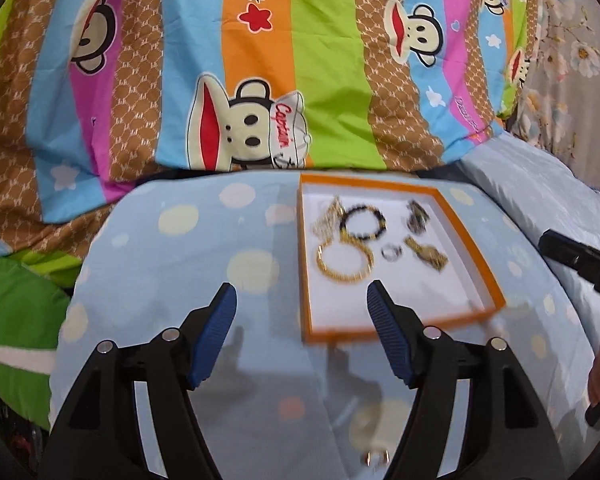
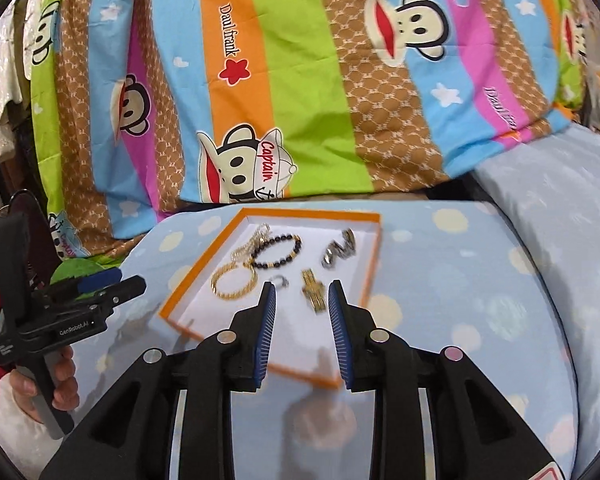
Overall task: Organize jewelry
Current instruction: 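Move both tools back toward the remaining earrings, then grasp a gold hoop earring with the right gripper while the left gripper grasps another hoop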
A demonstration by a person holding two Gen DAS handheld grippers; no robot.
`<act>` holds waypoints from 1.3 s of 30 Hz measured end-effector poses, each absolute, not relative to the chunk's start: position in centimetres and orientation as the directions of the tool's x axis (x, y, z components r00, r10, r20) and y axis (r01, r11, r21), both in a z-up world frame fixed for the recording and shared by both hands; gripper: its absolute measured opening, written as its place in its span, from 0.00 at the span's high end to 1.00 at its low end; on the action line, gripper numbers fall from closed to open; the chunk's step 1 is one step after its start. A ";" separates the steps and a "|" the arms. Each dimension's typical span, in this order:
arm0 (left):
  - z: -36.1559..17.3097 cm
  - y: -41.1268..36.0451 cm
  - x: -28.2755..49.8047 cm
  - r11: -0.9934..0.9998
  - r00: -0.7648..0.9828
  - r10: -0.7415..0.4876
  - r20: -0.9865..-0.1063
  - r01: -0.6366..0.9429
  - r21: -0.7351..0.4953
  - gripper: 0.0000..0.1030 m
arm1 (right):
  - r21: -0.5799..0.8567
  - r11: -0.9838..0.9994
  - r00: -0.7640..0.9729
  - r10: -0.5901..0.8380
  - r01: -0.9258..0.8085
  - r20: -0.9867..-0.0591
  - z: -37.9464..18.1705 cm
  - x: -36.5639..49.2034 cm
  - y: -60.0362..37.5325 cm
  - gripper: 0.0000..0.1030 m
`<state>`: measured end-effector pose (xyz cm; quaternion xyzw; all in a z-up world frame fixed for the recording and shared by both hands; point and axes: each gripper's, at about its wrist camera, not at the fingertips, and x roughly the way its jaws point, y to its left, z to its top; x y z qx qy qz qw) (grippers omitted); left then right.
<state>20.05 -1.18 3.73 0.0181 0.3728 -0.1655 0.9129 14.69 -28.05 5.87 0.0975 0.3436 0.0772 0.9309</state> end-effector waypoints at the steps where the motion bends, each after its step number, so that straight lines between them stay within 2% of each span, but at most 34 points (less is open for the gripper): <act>1: 3.4 -1.1 19.2 0.944 0.661 -0.287 -0.694 0.319 -0.086 0.36 | 0.224 0.972 0.754 0.199 -0.070 -0.626 5.7 13.5 -28.2 0.74; 9: 0.0 -1.1 12.3 0.945 0.621 -0.263 -0.738 0.318 -0.069 0.36 | 0.185 0.982 0.734 0.154 -0.039 -0.662 2.7 4.9 -28.4 0.74; 14: -0.7 -1.4 9.4 0.947 0.628 -0.251 -0.737 0.316 -0.054 0.36 | 0.133 0.991 0.723 0.104 -0.017 -0.683 0.6 0.9 -26.8 0.74; 18: -1.2 -1.7 8.0 0.944 0.612 -0.273 -0.742 0.321 -0.083 0.29 | 0.168 0.986 0.708 0.128 -0.014 -0.694 -0.5 -1.3 -26.5 0.74; 28: -1.4 -1.7 6.9 0.950 0.621 -0.259 -0.740 0.302 -0.079 0.29 | 0.187 0.982 0.676 0.162 -0.037 -0.719 -1.6 -2.2 -25.2 0.74; 39: -1.6 -1.7 7.1 0.954 0.623 -0.246 -0.743 0.290 -0.072 0.29 | 0.159 0.987 0.648 0.138 -0.027 -0.749 -2.2 -1.7 -24.8 0.74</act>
